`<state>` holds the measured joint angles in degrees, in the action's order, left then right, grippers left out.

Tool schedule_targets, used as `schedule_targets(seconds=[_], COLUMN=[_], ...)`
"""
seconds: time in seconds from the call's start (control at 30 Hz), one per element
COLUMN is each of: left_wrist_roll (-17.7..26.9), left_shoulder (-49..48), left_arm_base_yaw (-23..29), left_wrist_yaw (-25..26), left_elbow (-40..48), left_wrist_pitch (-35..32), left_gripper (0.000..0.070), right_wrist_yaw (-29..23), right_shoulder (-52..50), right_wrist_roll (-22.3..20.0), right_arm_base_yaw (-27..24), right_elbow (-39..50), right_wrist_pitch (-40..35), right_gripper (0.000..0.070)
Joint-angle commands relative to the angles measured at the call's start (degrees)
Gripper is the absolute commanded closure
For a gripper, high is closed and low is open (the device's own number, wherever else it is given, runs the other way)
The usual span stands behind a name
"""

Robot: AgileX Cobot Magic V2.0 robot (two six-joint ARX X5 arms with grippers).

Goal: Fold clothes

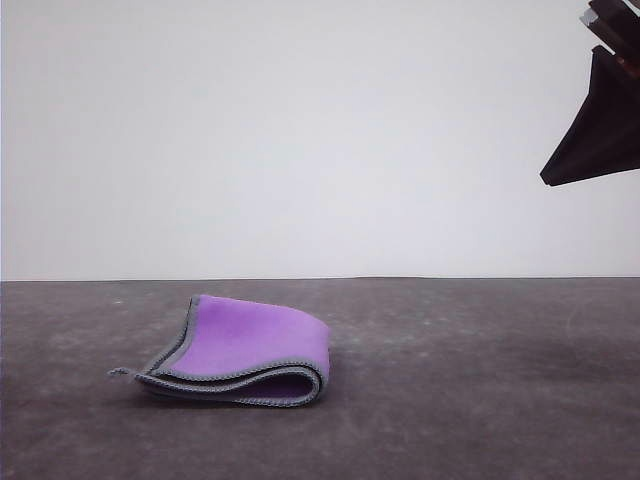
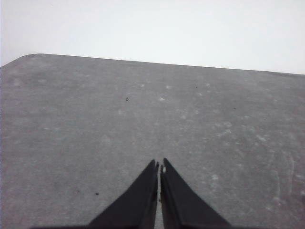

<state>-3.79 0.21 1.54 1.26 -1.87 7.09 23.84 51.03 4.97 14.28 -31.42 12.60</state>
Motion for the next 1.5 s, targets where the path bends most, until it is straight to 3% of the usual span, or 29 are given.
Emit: schedule_targets(seconds=[0.0,0.4,0.47,0.7,0.83,1.27,1.47], left_wrist_roll=[0.7,0.7,0.7,0.7,0.7,0.7,0.7], left_shoulder=[0.0,0.0,0.0,0.0,0.0,0.0,0.0], left_arm_base_yaw=[-0.1,-0.1,-0.1,-0.1,-0.1,-0.1,-0.1], left_wrist_yaw=[-0.2,-0.2,-0.2,-0.2,-0.2,-0.2,-0.2], left_elbow=[1.1,1.1,1.1,1.1,1.1,1.1,1.1], left_wrist_pitch=[-0.7,-0.7,-0.7,-0.7,-0.7,-0.7,-0.7], left_gripper=[0.07,0.07,0.07,0.07,0.07,0.07,0.07], right_wrist_yaw=[0.1,-0.3,-2.1,-17.2,-22.2,-27.1,-27.4], right_shoulder=[0.2,-1.2,-3.0,-14.2,-22.9,-48.7,-50.8], right_wrist_roll=[0.4,-0.4,-5.2,-5.3,-5.4,-5.0,-5.0], right_arm_base_yaw=[0.2,0.1,-0.3,-3.3,-6.4,-12.4,-13.4], right_elbow=[-0.5,-0.5,-0.5,3.7,9.9,28.5,30.7], right_wrist_pitch=[-0.6,-0.4,-0.4,1.1,0.9,-0.2,-3.6], right_gripper=[0.0688,0.0688,0.0688,0.0688,0.0688,0.0688,0.0688])
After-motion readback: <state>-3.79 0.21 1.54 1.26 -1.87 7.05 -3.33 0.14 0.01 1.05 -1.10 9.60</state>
